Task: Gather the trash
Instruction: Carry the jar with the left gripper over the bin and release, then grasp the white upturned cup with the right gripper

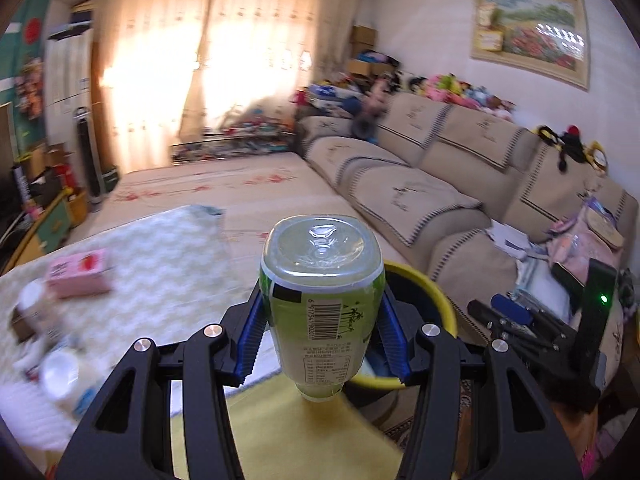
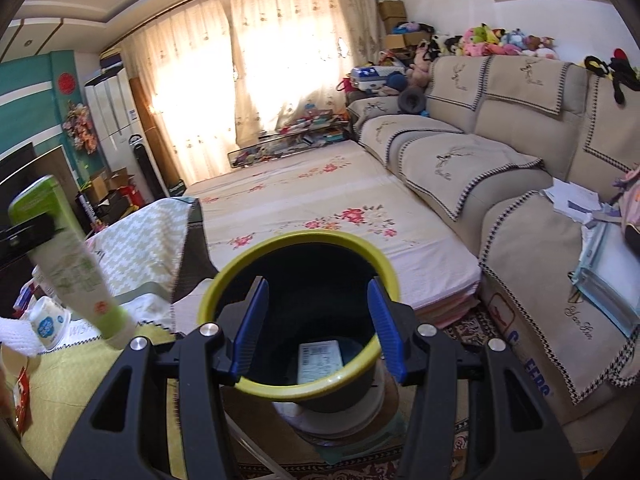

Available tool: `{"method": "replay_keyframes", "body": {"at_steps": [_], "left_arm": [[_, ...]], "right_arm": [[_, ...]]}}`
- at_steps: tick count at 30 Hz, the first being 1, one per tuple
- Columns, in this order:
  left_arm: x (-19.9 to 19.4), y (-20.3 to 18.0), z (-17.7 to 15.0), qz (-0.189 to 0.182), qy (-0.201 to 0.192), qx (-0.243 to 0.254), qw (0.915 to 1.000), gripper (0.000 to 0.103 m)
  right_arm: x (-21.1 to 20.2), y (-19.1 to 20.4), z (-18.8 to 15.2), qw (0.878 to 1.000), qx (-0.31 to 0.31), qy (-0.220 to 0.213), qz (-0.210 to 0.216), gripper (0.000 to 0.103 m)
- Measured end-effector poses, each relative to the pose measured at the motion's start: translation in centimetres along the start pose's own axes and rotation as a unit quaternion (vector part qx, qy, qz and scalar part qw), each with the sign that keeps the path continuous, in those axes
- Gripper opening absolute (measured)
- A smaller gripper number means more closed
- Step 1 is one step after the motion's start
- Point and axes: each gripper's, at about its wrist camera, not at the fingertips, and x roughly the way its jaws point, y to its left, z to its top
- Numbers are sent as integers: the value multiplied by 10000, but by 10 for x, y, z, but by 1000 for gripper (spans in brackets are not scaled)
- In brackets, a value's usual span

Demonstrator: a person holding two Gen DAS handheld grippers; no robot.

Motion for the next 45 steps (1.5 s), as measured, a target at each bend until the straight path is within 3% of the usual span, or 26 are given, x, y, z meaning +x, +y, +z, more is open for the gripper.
{"method": "replay_keyframes", "body": {"at_steps": [7, 11, 15, 22, 28, 30, 32, 37, 41, 45], "left_arm": [[104, -45, 15, -438, 346, 187, 9983, 53], [149, -57, 11, -389, 476, 242, 9978, 56], [153, -50, 1, -351, 638, -6, 9973, 56], [45, 2, -13, 76, 158, -403, 9990, 59], [-70, 60, -36, 660, -384, -688, 9947, 79], [-105, 82, -46, 883, -525, -817, 9914, 93], [-139, 106, -61, 1225, -586, -932, 9863, 95], [-200, 161, -103, 1946, -463, -1182, 9726, 98], [-235, 197, -137, 2302, -400, -1439, 9616, 98], [-262, 222, -161, 2545, -455, -1625, 9522, 98]], "right_arm": [[7, -24, -2, 9997, 152, 99, -168, 50], [9, -32, -2, 9994, 214, 159, -227, 50], [6, -36, -4, 9994, 241, 132, -227, 50], [15, -23, -12, 9994, 185, 295, -58, 50], [18, 24, -16, 9977, -238, 405, 492, 51], [19, 53, -18, 9952, -426, 451, 762, 51], [20, 78, -20, 9914, -593, 523, 1046, 52], [21, 158, -34, 9718, -1171, 795, 1886, 53], [21, 216, -43, 9493, -1522, 1038, 2549, 53], [18, 272, -47, 9301, -1947, 1073, 2924, 57]]}}
